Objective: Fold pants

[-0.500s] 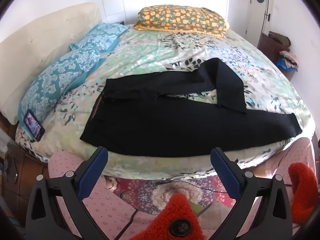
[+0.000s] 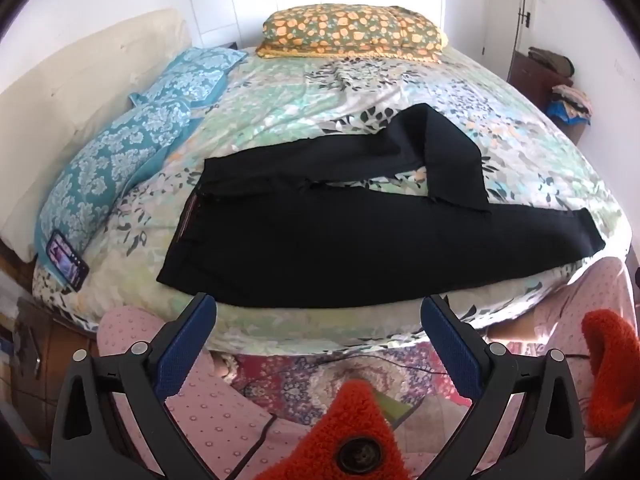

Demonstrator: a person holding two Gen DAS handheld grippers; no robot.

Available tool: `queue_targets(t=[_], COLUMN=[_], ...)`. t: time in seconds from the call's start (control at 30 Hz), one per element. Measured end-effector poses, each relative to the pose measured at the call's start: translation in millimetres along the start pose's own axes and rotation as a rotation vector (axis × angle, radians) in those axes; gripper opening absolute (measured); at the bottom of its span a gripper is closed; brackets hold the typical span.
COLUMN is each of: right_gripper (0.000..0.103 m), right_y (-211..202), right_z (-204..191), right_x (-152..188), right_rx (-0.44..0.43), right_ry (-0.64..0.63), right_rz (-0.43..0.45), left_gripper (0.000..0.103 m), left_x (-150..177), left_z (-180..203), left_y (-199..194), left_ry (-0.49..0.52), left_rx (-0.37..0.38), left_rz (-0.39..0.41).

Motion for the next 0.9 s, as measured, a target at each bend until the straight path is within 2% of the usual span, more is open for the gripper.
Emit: queue_targets(t=[0.27,0.67,0.9], right_gripper=[0.103,0.103,0.103], right_y=[-2.3,-14.1,-14.4], right_z=[2.1,15.8,17.1], right_x=[7.0,18.9,20.6], right_rx=[0.007,0.042,0.042], right_ry=[-0.012,0.049,0.051], right_rz=[-0.016,-0.021,-0.022], left_gripper=[0.102,0.102,0.102], left_x=[3.1,4.9,5.9], left_z=[11.4,36.5,41.3], left_y=[-0.7,-4.8,-4.7], left_ry=[0.045,0.142,0.162], left_rx=[0.022,0.064,0.072], left_rz=[-0.013,-0.011,-0.017])
Point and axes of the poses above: each gripper's, at about its wrist camera, not at the fingertips, and y roughly the way its jaws point, z to its right, x to its underside, the point moved 3 cm from there along y, roughly the way its jaws point, and after that the axes turned 8 degrees about -y, right-handed, at the moved point
